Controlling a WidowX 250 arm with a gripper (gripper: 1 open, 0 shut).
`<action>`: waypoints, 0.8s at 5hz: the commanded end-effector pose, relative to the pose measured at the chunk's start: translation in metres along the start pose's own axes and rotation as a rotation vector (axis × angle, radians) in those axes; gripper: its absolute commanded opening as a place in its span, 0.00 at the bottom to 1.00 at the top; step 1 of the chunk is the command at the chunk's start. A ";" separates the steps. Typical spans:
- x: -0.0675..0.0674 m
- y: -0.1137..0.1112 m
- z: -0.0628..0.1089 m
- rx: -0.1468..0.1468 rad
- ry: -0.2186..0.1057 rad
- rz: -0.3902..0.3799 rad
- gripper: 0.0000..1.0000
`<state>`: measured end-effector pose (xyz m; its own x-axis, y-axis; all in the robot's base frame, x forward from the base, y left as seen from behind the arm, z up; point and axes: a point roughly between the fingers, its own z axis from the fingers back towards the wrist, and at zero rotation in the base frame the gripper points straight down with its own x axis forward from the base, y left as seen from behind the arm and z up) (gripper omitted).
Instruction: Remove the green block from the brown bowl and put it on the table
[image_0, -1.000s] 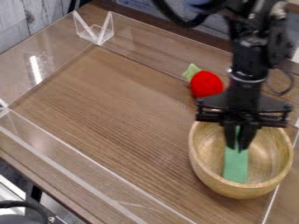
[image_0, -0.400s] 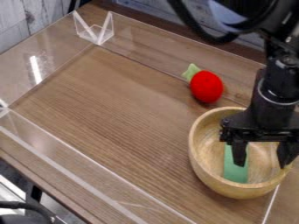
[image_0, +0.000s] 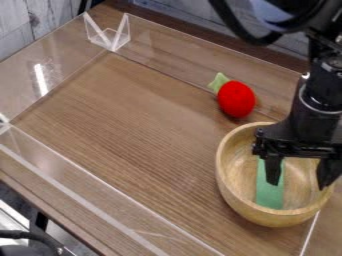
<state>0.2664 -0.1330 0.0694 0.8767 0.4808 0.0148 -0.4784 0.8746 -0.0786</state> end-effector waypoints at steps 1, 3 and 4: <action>0.002 0.002 0.002 -0.031 -0.032 0.002 1.00; -0.003 0.004 -0.013 -0.022 -0.038 0.059 0.00; -0.006 0.004 0.003 -0.047 -0.067 0.118 0.00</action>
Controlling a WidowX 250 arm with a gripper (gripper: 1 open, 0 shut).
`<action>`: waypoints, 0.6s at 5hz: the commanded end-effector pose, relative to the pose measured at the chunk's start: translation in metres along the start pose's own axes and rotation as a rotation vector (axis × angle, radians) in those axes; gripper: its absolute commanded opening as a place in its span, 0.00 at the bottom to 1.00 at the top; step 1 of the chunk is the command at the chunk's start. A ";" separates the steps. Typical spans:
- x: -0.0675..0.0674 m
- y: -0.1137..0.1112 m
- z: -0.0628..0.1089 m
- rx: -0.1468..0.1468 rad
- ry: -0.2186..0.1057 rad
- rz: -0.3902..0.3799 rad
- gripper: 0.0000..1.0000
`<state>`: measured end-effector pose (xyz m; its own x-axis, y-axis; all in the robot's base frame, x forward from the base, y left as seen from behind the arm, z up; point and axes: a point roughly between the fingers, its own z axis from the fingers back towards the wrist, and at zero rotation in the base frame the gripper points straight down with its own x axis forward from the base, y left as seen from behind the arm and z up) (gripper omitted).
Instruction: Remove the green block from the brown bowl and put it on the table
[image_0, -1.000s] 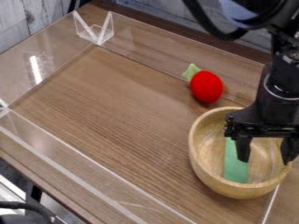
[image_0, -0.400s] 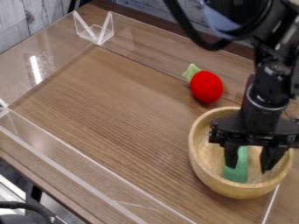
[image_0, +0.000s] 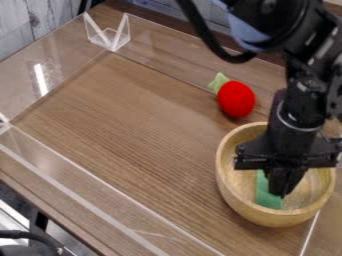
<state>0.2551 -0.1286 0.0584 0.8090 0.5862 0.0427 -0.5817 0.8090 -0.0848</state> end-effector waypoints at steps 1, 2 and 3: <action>0.007 -0.002 0.043 -0.075 -0.053 0.025 0.00; 0.016 0.011 0.073 -0.097 -0.088 0.042 0.00; 0.027 0.022 0.085 -0.098 -0.122 0.095 0.00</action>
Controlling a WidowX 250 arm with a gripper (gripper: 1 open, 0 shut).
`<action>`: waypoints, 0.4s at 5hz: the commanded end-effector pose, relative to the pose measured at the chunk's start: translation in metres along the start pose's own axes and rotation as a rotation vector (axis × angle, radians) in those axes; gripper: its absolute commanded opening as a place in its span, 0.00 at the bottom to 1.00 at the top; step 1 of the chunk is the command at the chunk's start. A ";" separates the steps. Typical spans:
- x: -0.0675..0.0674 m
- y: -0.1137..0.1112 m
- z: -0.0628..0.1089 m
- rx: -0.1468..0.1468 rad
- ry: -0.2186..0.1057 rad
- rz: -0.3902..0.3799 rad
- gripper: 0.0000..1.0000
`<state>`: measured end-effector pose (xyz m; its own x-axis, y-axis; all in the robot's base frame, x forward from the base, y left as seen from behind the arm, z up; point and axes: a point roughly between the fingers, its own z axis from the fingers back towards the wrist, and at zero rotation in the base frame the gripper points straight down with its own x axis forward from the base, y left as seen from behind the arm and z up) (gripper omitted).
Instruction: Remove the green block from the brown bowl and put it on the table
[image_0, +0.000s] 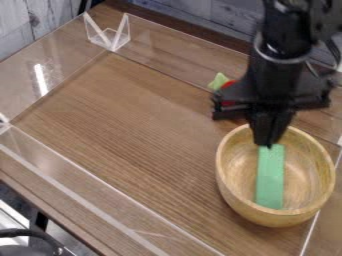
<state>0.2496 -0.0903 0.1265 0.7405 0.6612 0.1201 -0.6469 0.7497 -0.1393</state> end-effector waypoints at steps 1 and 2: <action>0.015 0.000 0.017 -0.055 -0.053 0.038 0.00; 0.010 -0.007 0.009 -0.046 -0.048 0.049 0.00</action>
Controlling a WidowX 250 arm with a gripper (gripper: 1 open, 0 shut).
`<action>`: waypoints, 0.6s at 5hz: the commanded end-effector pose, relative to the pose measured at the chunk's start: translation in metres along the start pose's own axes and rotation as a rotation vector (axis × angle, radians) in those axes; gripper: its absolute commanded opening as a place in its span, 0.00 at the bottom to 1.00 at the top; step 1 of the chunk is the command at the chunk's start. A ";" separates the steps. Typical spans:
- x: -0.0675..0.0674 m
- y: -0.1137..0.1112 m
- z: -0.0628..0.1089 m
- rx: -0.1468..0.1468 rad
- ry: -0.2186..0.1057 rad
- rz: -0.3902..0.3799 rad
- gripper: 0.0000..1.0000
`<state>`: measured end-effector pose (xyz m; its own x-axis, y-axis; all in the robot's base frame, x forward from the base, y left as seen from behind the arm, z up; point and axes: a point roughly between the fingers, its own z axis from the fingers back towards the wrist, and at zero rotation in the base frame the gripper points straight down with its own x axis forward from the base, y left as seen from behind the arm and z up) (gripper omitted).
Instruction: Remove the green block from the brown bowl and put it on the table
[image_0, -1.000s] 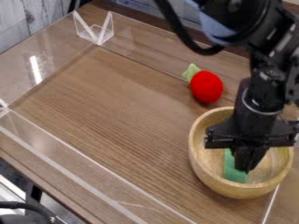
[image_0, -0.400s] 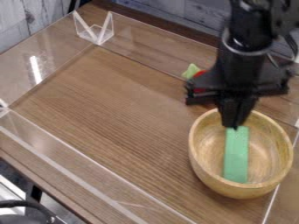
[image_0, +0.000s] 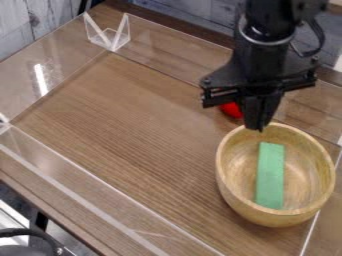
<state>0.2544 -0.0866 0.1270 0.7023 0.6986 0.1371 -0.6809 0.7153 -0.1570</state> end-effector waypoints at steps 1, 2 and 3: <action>-0.007 -0.014 0.000 -0.019 -0.015 0.004 0.00; -0.010 -0.008 -0.008 -0.005 -0.016 0.028 0.00; -0.004 0.002 -0.004 -0.011 -0.023 0.032 0.00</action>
<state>0.2474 -0.0891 0.1109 0.6790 0.7218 0.1337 -0.7092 0.6921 -0.1343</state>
